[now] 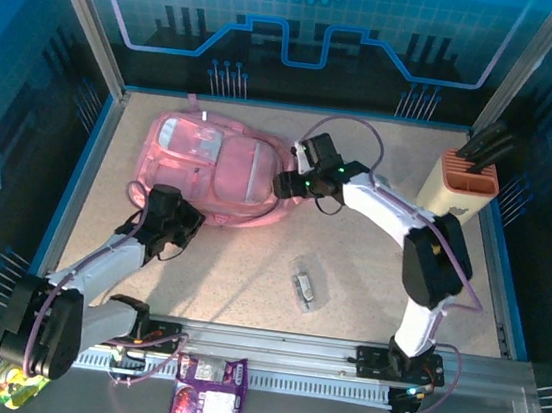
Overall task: Pack the student bag
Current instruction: Rotate the student bag at the center of the table, then zip the student bag at the center of the table.
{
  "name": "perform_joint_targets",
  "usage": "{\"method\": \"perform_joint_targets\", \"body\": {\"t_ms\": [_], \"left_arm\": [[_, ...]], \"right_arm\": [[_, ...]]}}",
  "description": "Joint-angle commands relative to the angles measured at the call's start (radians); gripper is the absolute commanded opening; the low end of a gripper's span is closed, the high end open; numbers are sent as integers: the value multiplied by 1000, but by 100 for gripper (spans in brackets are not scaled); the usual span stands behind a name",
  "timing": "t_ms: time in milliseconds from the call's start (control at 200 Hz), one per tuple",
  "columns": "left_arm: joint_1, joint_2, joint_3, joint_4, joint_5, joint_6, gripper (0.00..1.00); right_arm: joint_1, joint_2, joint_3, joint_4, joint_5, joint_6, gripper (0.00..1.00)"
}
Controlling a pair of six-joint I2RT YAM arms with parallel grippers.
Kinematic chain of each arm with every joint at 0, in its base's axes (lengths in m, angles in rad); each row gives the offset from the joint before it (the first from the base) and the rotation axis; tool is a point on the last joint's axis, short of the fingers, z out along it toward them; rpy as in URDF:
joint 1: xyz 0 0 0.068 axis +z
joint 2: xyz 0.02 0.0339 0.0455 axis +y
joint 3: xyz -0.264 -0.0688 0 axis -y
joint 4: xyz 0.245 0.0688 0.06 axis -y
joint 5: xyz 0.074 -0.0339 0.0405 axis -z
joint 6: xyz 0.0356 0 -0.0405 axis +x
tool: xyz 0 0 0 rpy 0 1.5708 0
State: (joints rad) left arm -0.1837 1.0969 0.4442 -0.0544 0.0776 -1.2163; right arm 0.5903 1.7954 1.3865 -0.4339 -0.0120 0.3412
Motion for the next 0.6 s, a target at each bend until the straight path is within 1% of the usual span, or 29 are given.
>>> {"method": "perform_joint_targets", "body": {"t_ms": [0, 70, 135, 275, 330, 435, 525, 595], "left_arm": [[-55, 7, 18, 74, 38, -124, 0], [-98, 14, 35, 76, 17, -159, 0], [-134, 21, 46, 83, 3, -188, 0], [-184, 20, 61, 85, -40, -239, 0], [-202, 23, 70, 91, -44, -243, 0], [-227, 43, 107, 64, -41, -237, 0], [-239, 53, 113, 70, -53, -245, 0], [-253, 52, 118, 79, -69, -233, 0]], "right_arm": [[70, -109, -92, -104, 62, -29, 77], [123, -147, -127, -142, 100, -4, 73], [182, -175, -177, -120, 102, 33, 68], [307, -180, -303, 113, 63, 60, 60], [339, -158, -328, 195, 71, 70, 55], [376, -96, -348, 353, 70, 65, 48], [409, -38, -359, 458, 144, 51, 48], [422, -5, -368, 528, 174, 39, 49]]}}
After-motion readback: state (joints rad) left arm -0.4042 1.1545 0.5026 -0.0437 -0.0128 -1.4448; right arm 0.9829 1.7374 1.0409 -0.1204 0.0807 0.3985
